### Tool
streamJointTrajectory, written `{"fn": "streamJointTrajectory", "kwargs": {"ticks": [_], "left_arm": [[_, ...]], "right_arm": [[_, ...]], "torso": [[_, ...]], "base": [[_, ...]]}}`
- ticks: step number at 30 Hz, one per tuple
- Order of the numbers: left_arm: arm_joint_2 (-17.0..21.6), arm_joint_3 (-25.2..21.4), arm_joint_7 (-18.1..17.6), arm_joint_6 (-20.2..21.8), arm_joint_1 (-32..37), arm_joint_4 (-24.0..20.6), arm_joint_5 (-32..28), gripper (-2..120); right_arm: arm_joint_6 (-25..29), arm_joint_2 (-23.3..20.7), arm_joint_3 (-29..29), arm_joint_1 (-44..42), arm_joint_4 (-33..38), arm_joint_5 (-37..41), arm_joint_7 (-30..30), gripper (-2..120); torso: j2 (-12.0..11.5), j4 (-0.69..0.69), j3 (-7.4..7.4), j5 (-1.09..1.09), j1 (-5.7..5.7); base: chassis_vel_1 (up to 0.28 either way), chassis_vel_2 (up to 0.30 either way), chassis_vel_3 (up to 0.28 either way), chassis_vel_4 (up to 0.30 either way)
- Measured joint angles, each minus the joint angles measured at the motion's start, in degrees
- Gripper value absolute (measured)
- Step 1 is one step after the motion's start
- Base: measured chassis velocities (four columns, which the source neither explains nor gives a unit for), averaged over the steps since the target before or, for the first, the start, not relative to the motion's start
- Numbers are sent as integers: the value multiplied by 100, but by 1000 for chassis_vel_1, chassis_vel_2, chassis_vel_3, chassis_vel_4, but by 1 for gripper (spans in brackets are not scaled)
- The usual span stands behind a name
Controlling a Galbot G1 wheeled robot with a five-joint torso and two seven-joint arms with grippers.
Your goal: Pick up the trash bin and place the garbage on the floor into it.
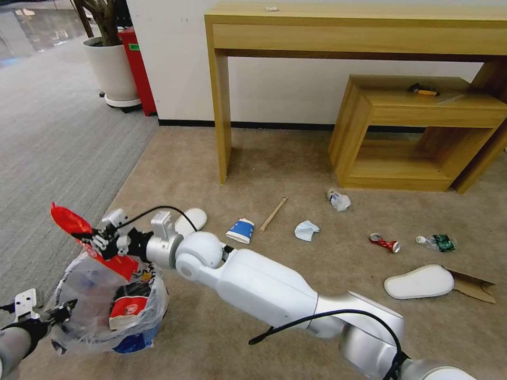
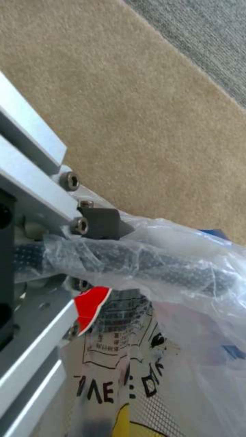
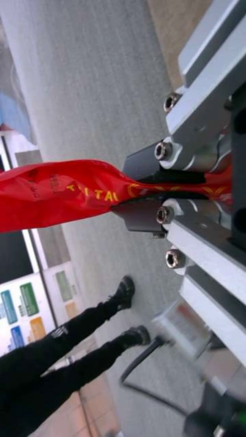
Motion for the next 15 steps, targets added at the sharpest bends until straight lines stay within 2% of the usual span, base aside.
{"fn": "streamJointTrajectory", "kwargs": {"ticks": [8, 10, 12, 13, 15], "left_arm": [[-1, 17, -84, 0, 24, -129, -131, 0], [-8, 21, -110, 0, 21, -170, -161, 0], [-9, 21, -112, 0, 20, -173, -165, 0], [-9, 21, -118, 0, 18, -174, -169, 0], [-9, 21, -119, 0, 18, -172, -169, 0]], "right_arm": [[253, -11, -116, -123, -404, -505, 110, 4], [283, -12, -135, -156, -436, -548, 172, 17], [285, -12, -135, -159, -434, -552, 178, 18], [285, -13, -133, -166, -400, -557, 196, 25], [285, -14, -123, -166, -354, -549, 219, 28]], "torso": [[0, 0, 0, 1, 0], [0, 0, 0, 1, 0], [0, 0, 0, 1, 0], [0, 0, 0, 1, 0], [0, 0, 0, 1, 0]], "base": [[0, 0, 0, 0], [0, 0, 0, 0], [0, 0, 0, 0], [0, 0, 0, 0], [0, 0, 0, 0]]}}
